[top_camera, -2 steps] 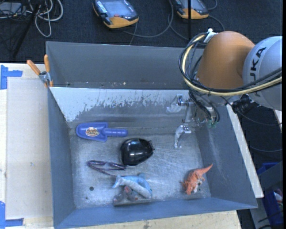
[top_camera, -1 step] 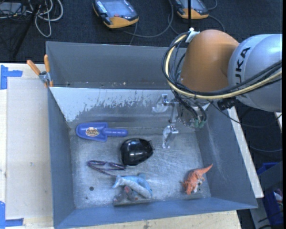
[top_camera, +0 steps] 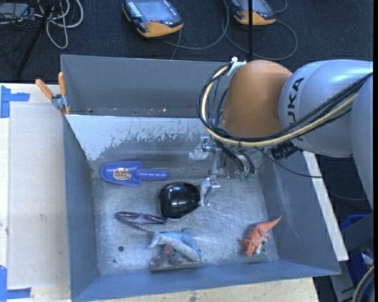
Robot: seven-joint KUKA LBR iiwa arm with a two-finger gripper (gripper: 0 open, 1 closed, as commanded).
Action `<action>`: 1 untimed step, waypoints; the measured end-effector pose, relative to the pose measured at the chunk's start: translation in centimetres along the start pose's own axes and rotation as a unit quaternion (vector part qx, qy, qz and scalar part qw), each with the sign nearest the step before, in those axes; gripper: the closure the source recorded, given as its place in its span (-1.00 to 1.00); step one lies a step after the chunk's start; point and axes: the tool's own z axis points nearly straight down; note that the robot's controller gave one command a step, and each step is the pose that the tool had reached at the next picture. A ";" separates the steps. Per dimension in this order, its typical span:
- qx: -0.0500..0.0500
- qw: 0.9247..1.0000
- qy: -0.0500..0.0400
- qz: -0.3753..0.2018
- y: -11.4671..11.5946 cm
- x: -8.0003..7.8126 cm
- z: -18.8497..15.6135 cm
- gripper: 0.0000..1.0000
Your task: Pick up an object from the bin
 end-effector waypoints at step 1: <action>0.001 0.999 0.004 -0.052 2.0 1.6 4.7 -1.00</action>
Offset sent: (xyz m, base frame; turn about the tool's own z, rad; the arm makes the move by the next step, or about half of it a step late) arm 0.0097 0.0241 -0.0779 0.0411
